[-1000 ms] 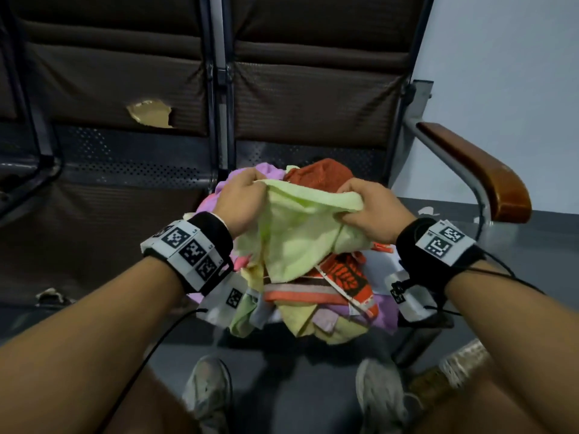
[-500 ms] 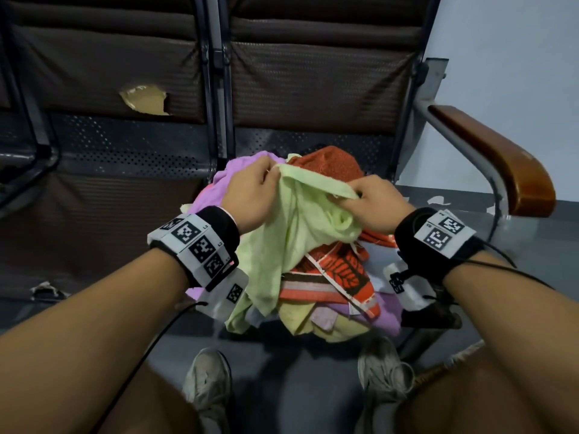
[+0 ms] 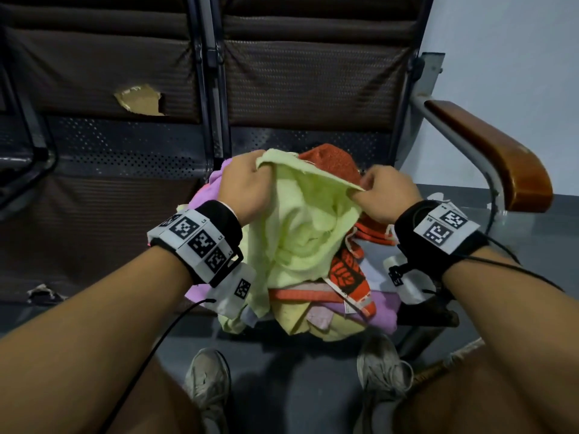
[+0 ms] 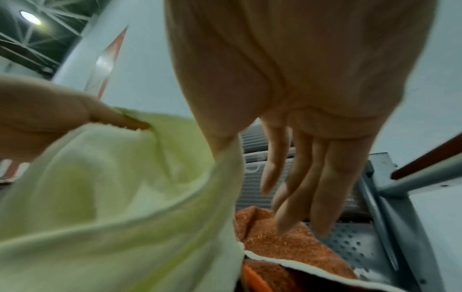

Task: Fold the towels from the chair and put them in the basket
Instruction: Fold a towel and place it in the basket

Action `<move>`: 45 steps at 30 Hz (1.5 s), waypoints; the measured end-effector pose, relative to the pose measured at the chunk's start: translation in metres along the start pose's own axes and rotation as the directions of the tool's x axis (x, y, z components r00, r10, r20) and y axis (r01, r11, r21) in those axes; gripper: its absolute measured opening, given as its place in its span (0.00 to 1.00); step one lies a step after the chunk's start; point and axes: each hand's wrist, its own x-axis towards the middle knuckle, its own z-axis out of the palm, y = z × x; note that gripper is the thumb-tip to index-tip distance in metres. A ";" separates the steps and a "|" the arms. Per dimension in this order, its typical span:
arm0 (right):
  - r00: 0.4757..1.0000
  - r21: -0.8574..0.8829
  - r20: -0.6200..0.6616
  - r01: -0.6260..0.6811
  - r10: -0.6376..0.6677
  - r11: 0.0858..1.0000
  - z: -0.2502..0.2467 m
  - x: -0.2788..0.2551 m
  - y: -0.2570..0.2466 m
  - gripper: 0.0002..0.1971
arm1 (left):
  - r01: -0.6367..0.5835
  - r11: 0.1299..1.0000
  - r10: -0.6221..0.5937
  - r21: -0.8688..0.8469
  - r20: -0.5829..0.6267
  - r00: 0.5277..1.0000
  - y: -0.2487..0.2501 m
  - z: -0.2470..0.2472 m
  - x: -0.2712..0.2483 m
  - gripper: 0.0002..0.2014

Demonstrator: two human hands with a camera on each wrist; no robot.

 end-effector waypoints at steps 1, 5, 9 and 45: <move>0.999 -0.010 0.021 -0.027 0.028 1.000 -0.001 -0.001 0.002 0.07 | 0.020 1.000 -0.020 -0.009 -0.008 1.000 -0.001 0.001 0.000 0.12; 0.995 0.437 -0.031 0.102 -0.098 0.894 -0.001 -0.010 -0.010 0.10 | 0.096 0.995 -0.101 0.038 0.173 0.980 -0.005 0.007 -0.003 0.19; 0.978 0.693 -0.049 0.181 -0.205 0.698 -0.001 -0.019 -0.035 0.10 | -0.012 0.958 -0.088 0.285 0.335 0.938 -0.006 0.011 -0.003 0.19; 0.993 0.295 -0.116 -0.001 0.037 0.955 -0.011 -0.020 -0.017 0.29 | 0.276 0.368 -0.417 -0.888 0.108 0.903 0.046 -0.025 -0.001 0.12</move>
